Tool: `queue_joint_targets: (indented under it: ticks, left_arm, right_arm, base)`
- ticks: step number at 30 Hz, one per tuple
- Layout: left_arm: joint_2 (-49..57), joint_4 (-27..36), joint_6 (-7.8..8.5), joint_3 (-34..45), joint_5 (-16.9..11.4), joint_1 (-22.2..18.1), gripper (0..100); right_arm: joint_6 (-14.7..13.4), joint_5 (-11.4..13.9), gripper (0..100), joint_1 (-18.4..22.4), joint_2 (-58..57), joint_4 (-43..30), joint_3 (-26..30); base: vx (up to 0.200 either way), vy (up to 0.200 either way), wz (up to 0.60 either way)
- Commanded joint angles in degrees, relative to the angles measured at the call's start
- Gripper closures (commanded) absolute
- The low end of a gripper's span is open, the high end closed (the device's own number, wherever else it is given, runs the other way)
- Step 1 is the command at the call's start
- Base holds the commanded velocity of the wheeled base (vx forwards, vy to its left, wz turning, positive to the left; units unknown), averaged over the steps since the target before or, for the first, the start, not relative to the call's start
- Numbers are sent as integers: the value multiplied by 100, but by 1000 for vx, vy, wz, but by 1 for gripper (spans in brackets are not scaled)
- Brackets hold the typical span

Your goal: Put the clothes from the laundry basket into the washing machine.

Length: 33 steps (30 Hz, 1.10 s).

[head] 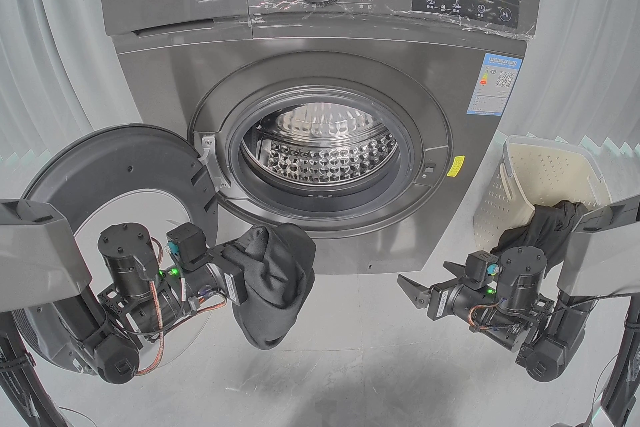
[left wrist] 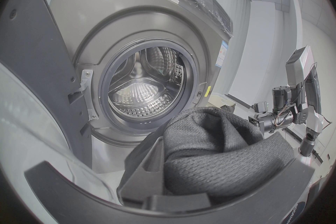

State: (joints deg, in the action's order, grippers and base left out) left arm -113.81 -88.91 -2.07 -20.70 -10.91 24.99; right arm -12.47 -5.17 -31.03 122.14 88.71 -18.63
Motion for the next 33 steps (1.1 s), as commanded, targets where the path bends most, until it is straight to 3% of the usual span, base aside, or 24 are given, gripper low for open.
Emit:
queue_joint_targets:
  ticks: [1, 7, 13, 25, 33]
  left_arm:
    - [-89, -4, -4, -22, 36, 50, 100]
    - [-106, -4, -4, -22, 107, 129, 100]
    - [-133, -4, -12, -13, 107, 173, 100]
    - [-150, -4, -39, 5, 107, 208, 100]
    - [-203, -13, -74, -22, 107, 313, 100]
  right_arm:
    - [-1, -2, 0, -9, 3, 6, -1]
    - [-1, -10, 0, -53, 3, 6, -1]
    - [-10, -10, 0, -53, -15, 6, 8]
    - [-54, -19, 0, -97, 12, 6, 8]
    - [-54, -19, 0, -106, 12, 6, 8]
  base:
    - [0, 0, 0]
    - [0, 0, 0]
    - [200, 0, 0]
    - [0, 0, 0]
    - [125, 0, 0]
